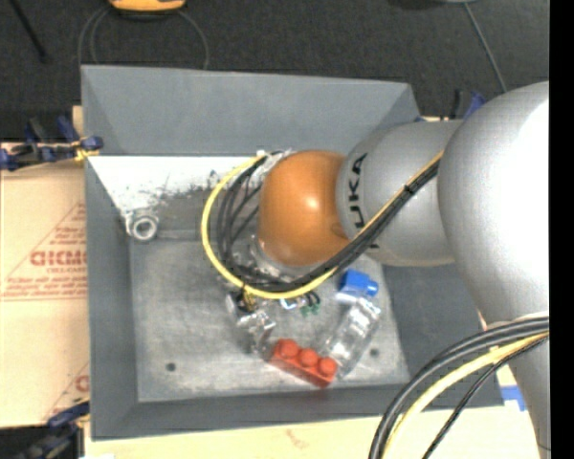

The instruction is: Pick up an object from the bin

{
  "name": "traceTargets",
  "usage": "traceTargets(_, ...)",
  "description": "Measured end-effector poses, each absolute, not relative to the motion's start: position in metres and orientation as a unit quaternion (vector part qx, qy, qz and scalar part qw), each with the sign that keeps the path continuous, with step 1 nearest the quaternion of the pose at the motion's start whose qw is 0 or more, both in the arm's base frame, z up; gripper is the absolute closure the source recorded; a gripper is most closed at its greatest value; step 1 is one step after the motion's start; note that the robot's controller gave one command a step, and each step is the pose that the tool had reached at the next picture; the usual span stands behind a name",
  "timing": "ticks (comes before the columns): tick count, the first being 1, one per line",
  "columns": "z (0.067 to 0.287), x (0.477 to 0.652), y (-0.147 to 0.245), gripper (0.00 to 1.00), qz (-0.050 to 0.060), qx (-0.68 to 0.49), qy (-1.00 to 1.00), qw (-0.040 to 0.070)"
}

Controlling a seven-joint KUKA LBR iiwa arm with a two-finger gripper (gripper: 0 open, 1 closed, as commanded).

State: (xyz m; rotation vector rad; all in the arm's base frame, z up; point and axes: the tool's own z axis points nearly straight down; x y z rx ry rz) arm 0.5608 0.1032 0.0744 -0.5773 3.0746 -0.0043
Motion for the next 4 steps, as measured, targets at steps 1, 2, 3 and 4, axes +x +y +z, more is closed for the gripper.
traceTargets(1, 0.099, 0.590, 0.032, 0.00, -0.002, -0.221, 0.975, 0.006)
traceTargets(2, 0.095, 0.573, 0.065, 0.00, 0.001, -0.076, 0.997, 0.001)
traceTargets(3, 0.075, 0.561, 0.084, 0.00, -0.001, -0.167, 0.986, 0.007)
traceTargets(4, 0.074, 0.584, 0.053, 0.00, 0.001, -0.168, 0.986, 0.005)
